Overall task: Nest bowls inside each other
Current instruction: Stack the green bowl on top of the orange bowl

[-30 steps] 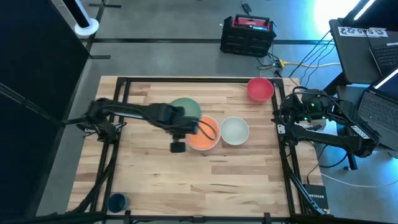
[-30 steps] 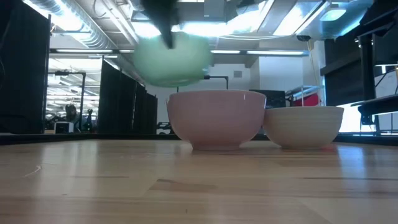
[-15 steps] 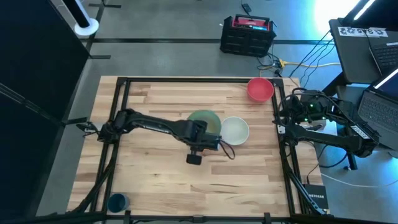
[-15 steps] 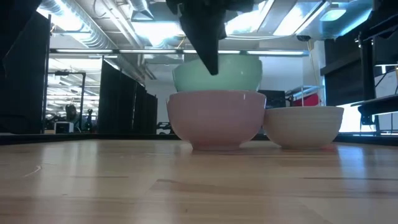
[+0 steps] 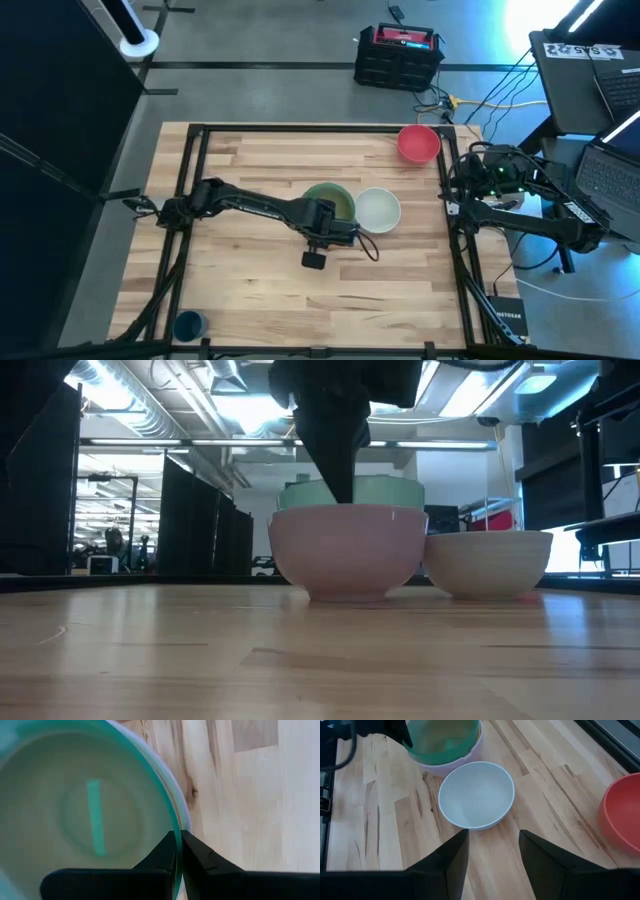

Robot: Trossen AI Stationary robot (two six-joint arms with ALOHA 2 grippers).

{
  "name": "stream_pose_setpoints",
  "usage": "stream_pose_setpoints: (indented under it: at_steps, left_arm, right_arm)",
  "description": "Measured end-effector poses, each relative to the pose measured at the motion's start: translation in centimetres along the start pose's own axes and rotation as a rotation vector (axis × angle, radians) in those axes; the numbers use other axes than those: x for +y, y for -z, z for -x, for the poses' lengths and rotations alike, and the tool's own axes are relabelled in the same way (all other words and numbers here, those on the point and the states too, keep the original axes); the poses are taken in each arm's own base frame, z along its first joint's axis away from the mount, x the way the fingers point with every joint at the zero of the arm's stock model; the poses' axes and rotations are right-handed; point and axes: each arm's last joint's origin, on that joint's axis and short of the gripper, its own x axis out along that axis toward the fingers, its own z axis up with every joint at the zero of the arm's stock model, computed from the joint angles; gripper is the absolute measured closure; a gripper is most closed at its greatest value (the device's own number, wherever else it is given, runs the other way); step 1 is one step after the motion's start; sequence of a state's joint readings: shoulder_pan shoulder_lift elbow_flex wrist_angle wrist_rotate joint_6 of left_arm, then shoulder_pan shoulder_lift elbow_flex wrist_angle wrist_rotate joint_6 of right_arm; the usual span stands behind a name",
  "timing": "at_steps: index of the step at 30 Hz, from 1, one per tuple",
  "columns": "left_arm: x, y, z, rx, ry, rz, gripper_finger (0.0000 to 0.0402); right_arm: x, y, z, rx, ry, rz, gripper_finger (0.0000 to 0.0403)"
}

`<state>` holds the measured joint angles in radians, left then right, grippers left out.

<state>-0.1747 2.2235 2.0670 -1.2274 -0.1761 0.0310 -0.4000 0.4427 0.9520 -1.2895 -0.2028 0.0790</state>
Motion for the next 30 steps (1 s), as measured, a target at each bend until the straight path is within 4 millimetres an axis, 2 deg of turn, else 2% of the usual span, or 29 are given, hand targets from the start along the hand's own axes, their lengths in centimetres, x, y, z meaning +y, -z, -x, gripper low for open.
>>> stream_pose_setpoints:
  at_steps: [5,16,21,30]
  left_arm:
    - [-0.1,-0.1,-0.9,0.024,0.016,0.000,0.0401]
    - [0.3,0.0,-1.1,0.032,0.055,0.005,0.0397]
    - [0.2,0.0,-1.1,0.036,0.063,0.007,0.0360]
    - [0.4,-0.2,-0.1,0.024,0.069,0.025,0.0299]
  right_arm:
    - [0.0,0.0,0.0,0.001,-0.008,0.006,0.0244]
    - [0.1,0.0,0.0,0.002,-0.018,0.006,0.0244]
    - [0.1,0.0,0.0,0.002,-0.018,0.006,0.0244]
    - [0.1,0.0,0.0,0.000,-0.019,0.008,0.0244]
